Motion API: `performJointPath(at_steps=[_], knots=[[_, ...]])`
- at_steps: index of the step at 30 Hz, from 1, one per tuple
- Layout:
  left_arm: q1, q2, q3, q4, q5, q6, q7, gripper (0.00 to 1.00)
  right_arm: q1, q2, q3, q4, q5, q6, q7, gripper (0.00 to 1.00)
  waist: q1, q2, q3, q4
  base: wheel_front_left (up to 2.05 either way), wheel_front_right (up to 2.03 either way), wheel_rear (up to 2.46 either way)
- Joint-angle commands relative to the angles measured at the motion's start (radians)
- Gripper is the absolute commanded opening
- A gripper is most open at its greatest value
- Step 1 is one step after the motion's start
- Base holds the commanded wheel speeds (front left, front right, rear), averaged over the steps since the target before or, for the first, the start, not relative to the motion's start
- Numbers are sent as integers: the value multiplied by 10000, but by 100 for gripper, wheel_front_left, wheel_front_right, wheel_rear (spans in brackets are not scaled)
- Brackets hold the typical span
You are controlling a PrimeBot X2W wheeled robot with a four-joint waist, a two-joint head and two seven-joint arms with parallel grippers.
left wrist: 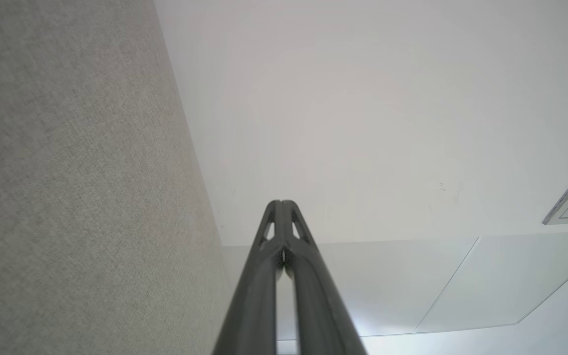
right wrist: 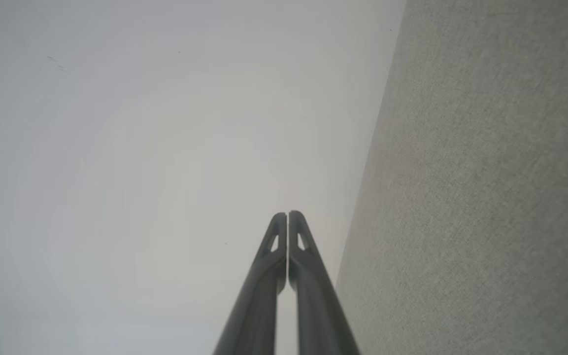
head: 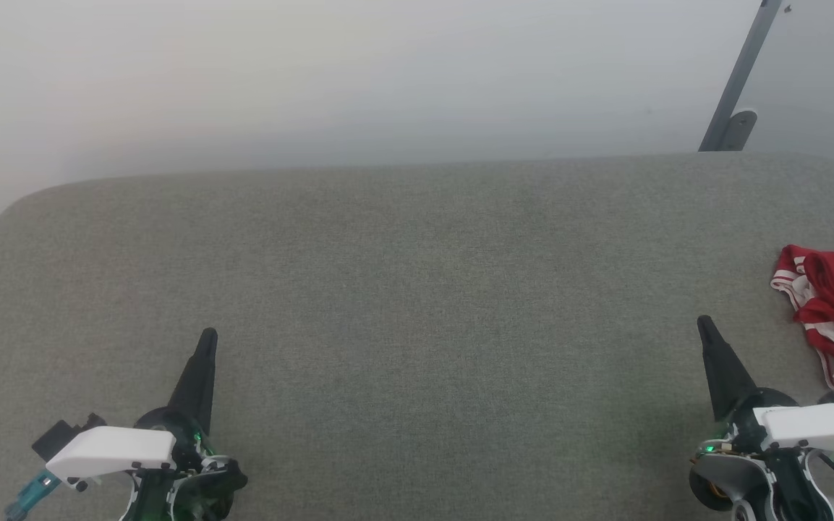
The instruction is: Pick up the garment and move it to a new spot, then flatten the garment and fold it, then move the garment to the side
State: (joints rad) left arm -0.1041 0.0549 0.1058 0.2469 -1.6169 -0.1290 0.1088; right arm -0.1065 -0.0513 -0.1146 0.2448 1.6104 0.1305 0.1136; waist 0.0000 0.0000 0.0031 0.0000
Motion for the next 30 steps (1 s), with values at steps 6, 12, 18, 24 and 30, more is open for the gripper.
performJointPath(at_steps=[6, 12, 18, 24, 30], knots=[[-108, -15, 51, -6, -4, -32, 50, 0, -58, 37, -4, 22, 40, 4, 31, 0, 0, 0, 0, 0, 0, 0, 0], [-108, -19, 58, -6, 4, -32, 54, 0, -58, 37, -3, 22, 40, 4, 31, 0, 0, 0, 0, 0, 0, 0, 0], [-109, -23, 62, -6, 10, -32, 58, 0, -57, 37, -3, 22, 41, 4, 29, 0, 0, 0, 0, 0, 0, 0, 0], [-110, -27, 67, -6, 17, -32, 63, 0, -57, 37, -1, 22, 42, 4, 30, 0, 0, 0, 0, 0, 0, 0, 0], [-110, -30, 70, -6, 23, -32, 55, 0, -57, 37, -1, 22, 43, 4, 28, 0, 0, 0, 0, 0, 0, 0, 0]])
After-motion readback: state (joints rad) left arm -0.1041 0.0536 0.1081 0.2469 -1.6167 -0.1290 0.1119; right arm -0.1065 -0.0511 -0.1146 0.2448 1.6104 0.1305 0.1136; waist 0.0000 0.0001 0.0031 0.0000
